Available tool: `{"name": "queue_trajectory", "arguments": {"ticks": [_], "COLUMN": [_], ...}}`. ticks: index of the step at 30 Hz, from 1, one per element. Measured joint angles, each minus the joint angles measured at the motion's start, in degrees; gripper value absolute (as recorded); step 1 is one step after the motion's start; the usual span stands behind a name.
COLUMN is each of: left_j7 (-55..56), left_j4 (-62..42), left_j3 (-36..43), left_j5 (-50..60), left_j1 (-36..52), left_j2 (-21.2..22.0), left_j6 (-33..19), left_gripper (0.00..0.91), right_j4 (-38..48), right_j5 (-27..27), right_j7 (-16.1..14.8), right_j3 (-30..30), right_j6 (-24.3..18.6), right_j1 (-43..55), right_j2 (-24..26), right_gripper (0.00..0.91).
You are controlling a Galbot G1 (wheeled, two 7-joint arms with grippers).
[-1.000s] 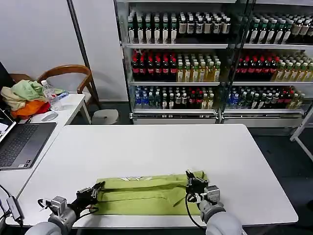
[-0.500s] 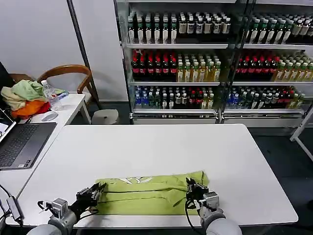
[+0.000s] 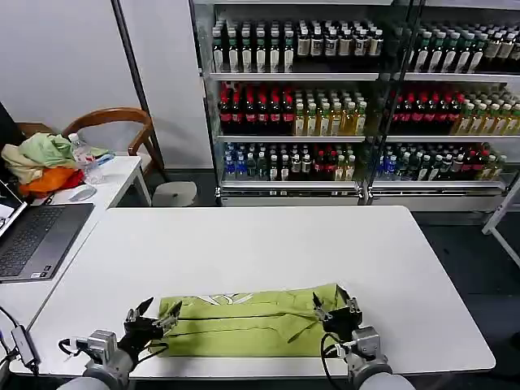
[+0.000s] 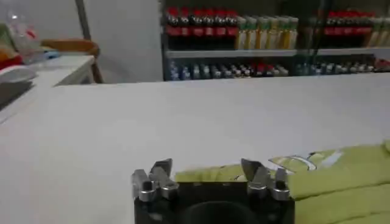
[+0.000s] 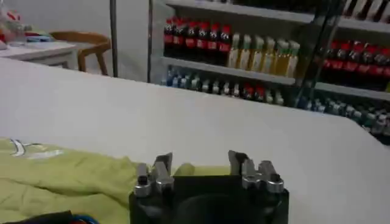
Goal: Fold and organize the clothes.
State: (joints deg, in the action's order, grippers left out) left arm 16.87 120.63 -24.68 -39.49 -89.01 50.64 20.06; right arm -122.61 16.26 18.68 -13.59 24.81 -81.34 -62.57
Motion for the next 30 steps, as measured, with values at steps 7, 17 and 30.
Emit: {"name": "queue_trajectory", "arguments": {"ticks": [7, 17, 30], "left_j7": [6.4, 11.8, 14.5], "left_j4": [-0.5, -3.0, -3.6], "left_j3": [4.0, 7.5, 9.8], "left_j5": [-0.3, -1.3, -1.6], "left_j1": [0.8, 2.9, 3.4], "left_j2": [1.4, 2.5, 2.5], "left_j6": [-1.6, -2.6, -3.2], "left_gripper": [0.907, 0.564, 0.04], "right_j4": [-1.2, -1.3, -0.1], "right_j5": [-1.7, -3.7, -5.9], "right_j7": [0.4, 1.0, 1.8], "right_j3": [-2.1, -3.0, -3.4], "right_j6": [-1.4, -2.4, -3.2], "right_j1": [-2.2, -3.3, -4.1], "right_j2": [-0.6, -1.1, -1.7], "right_gripper": [0.907, 0.907, 0.907]}}
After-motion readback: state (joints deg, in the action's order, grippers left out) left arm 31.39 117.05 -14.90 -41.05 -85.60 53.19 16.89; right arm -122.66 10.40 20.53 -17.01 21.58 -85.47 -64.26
